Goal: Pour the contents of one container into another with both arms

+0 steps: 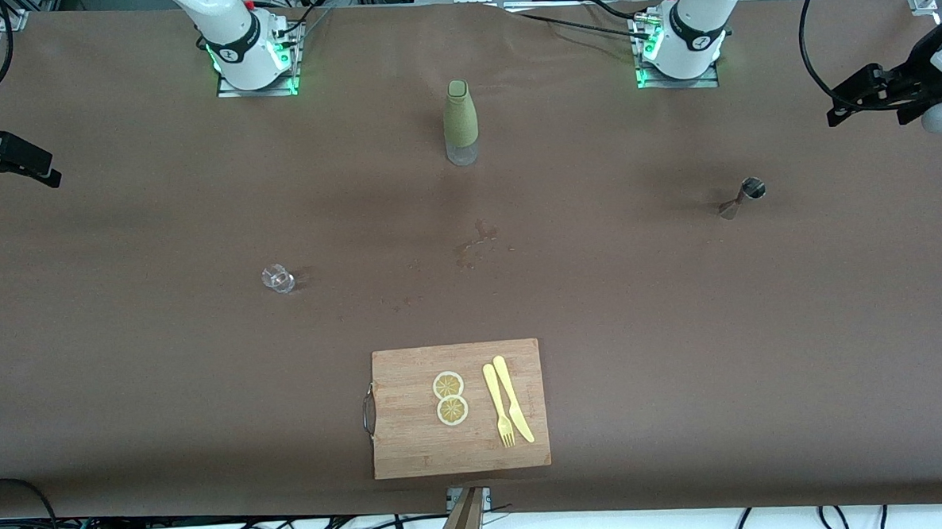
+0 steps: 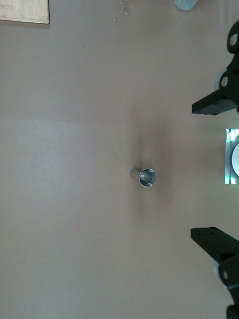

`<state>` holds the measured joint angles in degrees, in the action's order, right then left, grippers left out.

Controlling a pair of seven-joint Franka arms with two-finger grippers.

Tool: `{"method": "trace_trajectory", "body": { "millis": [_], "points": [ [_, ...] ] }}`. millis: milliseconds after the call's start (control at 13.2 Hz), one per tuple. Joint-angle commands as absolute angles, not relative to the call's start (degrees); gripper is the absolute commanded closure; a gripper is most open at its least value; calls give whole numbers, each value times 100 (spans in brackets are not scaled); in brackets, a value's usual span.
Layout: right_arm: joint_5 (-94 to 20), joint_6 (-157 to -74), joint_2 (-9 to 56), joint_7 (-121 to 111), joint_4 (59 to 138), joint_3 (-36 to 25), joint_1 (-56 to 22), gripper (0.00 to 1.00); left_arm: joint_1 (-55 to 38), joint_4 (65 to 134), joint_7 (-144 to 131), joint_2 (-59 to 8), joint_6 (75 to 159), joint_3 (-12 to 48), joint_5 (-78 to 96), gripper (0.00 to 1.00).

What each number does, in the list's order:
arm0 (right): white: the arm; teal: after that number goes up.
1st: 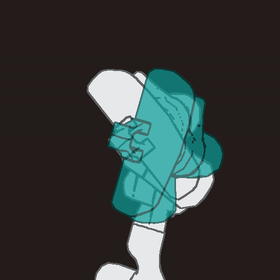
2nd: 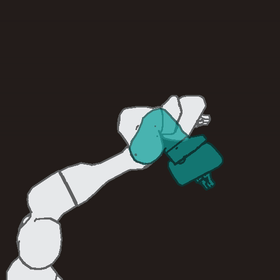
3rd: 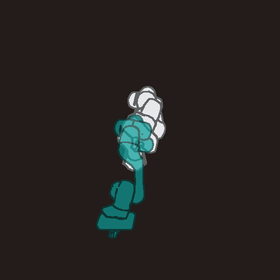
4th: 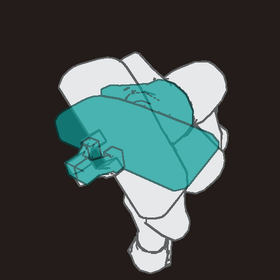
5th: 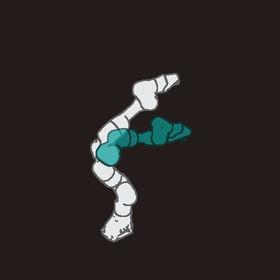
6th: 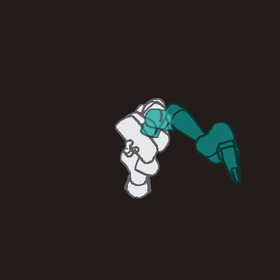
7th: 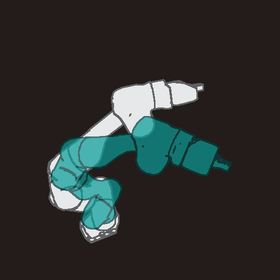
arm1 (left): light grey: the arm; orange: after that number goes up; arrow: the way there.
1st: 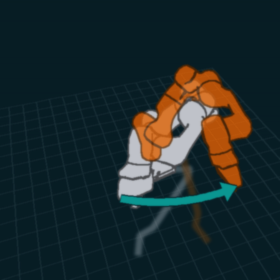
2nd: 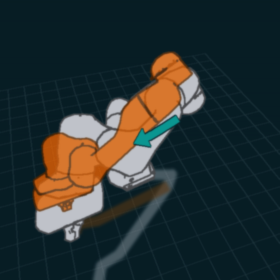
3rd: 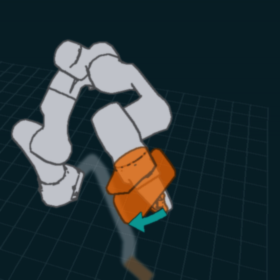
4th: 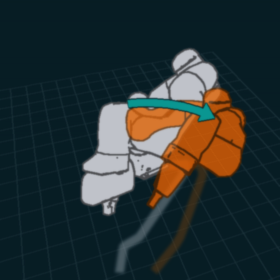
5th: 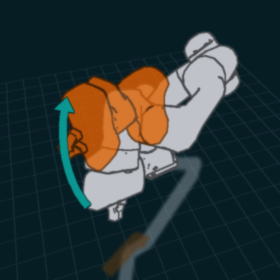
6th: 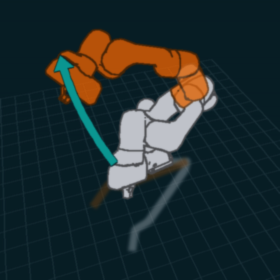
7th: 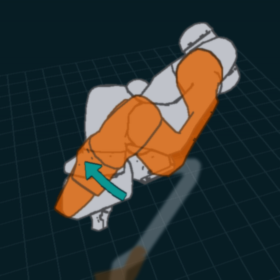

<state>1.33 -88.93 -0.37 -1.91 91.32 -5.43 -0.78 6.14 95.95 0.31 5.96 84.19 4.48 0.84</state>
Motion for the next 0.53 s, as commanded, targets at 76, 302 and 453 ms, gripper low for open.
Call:
{"method": "trace_trajectory", "body": {
  "millis": [76, 302, 453],
  "points": [
    [79, -8859, -18, -114, 9053, -545, -62, 0, 589, 9554, 9, 615, 8367, 352, 299, 0],
    [79, -8859, -18, -114, 9053, -545, -62, 0, 589, 9545, -9, 598, 8393, 343, 299, 0],
    [79, -8851, -17, -114, 9053, -545, -62, 0, 598, 9554, 0, 598, 8394, 343, 299, 0]
  ]
}}
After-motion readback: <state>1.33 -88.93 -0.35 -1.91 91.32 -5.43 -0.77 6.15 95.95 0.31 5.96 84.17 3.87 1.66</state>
